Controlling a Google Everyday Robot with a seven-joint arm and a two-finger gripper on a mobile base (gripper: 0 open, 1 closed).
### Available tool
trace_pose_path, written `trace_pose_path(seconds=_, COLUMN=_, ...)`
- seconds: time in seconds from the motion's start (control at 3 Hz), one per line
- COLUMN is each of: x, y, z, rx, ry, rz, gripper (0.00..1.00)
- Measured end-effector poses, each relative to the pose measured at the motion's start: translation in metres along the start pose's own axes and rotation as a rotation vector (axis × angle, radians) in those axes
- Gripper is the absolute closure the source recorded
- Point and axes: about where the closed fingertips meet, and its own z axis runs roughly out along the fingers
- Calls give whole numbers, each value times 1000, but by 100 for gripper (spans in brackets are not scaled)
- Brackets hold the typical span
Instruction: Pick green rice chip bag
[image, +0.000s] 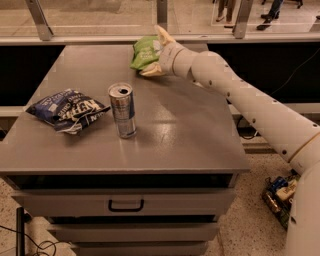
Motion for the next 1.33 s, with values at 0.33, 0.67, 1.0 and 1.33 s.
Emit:
trace_pose_path(seconds=0.33, x=0, y=0, z=0, rx=0, ry=0, rz=0, gripper=41)
trace_pose_path(seconds=0.67, x=3, y=0, z=2, rx=26, ry=7, rz=-59, gripper=64)
trace_pose_path(seconds=1.0, x=4, y=0, z=4, rx=42, ry=11, rz=-96, gripper=87)
trace_pose_path(seconds=1.33, x=2, y=-6, z=6, rx=45, ry=8, rz=-73, gripper=100)
